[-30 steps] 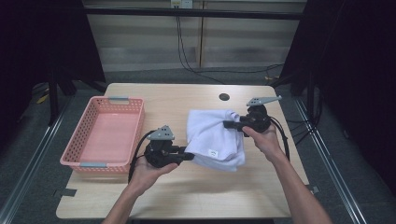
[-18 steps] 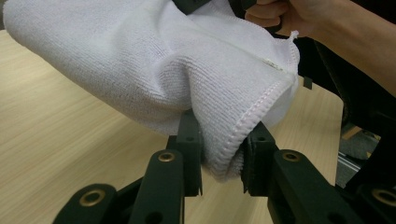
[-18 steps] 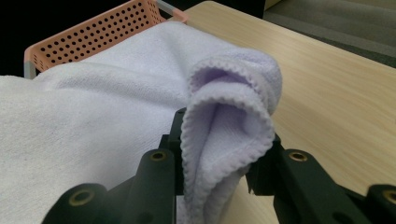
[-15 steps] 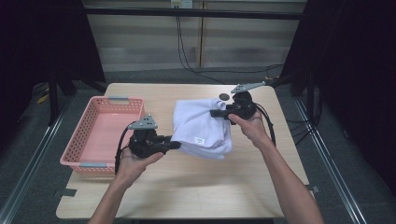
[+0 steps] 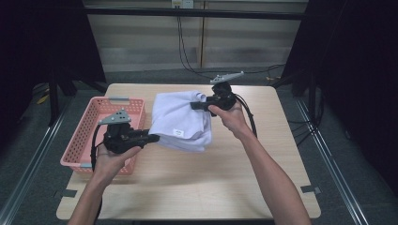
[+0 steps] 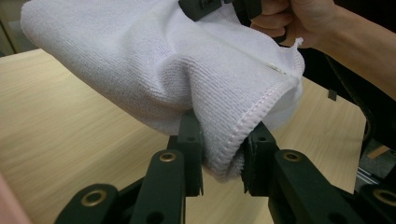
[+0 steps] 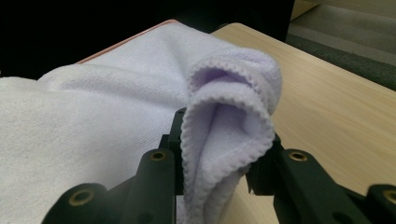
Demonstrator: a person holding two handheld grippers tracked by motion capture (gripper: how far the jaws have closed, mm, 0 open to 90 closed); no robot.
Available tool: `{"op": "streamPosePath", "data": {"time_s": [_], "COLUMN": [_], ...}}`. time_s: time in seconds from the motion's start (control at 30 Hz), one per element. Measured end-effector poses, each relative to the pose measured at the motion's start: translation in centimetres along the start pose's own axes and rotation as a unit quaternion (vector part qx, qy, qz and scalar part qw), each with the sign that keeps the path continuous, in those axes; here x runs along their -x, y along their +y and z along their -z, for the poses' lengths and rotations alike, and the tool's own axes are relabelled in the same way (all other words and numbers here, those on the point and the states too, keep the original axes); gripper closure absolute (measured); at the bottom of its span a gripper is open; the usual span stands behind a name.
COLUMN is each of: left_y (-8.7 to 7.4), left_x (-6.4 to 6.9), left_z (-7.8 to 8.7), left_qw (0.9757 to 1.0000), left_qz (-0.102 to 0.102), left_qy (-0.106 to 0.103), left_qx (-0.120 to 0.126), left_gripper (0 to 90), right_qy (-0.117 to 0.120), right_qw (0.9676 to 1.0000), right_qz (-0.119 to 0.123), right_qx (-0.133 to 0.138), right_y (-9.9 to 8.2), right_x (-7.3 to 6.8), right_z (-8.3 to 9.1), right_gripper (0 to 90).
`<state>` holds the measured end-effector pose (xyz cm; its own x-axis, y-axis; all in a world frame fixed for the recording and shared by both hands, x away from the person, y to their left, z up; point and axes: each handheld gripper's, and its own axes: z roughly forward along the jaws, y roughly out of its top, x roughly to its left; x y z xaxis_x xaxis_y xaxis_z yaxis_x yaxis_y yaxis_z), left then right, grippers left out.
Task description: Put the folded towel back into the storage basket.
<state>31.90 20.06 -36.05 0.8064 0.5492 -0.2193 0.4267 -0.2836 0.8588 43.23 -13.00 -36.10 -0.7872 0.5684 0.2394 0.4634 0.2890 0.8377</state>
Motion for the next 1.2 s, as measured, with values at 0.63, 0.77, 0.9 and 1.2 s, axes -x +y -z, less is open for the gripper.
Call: {"op": "streamPosePath", "data": {"time_s": [0.63, 0.77, 0.9, 1.2], "left_y": [-1.2, -1.8, -2.6, -4.1], "left_x": [-3.4, -4.5, -5.5, -7.2], "left_z": [5.7, 7.0, 8.4, 11.4], "left_qw": [0.9981, 0.9968, 0.9952, 0.9908], "left_qz": [0.026, 0.041, 0.057, 0.079], "left_qy": [0.049, 0.06, 0.071, 0.1], "left_qx": [0.027, 0.033, 0.036, 0.046], "left_gripper": [73.2, 73.1, 73.1, 73.2], "right_qy": [0.028, 0.031, 0.039, 0.051], "right_qw": [0.9996, 0.9994, 0.9991, 0.9983], "right_qz": [-0.001, 0.002, 0.001, 0.008], "right_qx": [-0.002, -0.014, -0.015, -0.026], "right_y": [4.1, 4.9, 5.5, 7.0], "right_x": [-2.7, -3.3, -4.1, -6.2], "right_z": [-5.5, -7.0, -8.5, -11.8], "right_gripper": [68.2, 68.2, 68.2, 68.2]}}
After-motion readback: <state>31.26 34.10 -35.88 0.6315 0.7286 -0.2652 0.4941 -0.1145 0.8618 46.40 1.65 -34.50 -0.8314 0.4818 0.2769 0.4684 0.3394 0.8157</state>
